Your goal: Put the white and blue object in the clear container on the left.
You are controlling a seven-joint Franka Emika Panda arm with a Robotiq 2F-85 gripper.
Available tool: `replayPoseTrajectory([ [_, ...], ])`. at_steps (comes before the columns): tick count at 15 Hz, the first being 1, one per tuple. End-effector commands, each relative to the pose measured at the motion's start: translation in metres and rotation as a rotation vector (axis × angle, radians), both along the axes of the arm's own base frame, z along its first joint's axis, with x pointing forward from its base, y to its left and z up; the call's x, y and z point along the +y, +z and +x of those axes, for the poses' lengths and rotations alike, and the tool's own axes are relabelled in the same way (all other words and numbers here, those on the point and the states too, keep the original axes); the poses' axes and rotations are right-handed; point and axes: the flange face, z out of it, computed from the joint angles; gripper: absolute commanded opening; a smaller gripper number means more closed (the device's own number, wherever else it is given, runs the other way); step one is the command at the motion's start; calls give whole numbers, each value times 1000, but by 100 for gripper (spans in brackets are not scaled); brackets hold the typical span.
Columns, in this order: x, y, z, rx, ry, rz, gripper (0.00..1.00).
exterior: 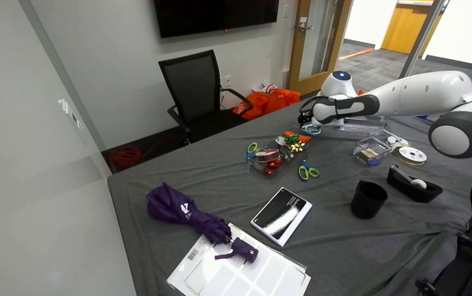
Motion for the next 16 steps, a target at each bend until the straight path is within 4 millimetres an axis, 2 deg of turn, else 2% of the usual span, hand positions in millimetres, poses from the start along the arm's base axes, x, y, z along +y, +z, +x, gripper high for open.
replayPoseTrajectory([
  [1,4,-14,-1,-22,26,-21,100],
  [5,5,-18,-2,-22,43,-44,100],
  [16,8,-12,-3,4,64,-98,100],
])
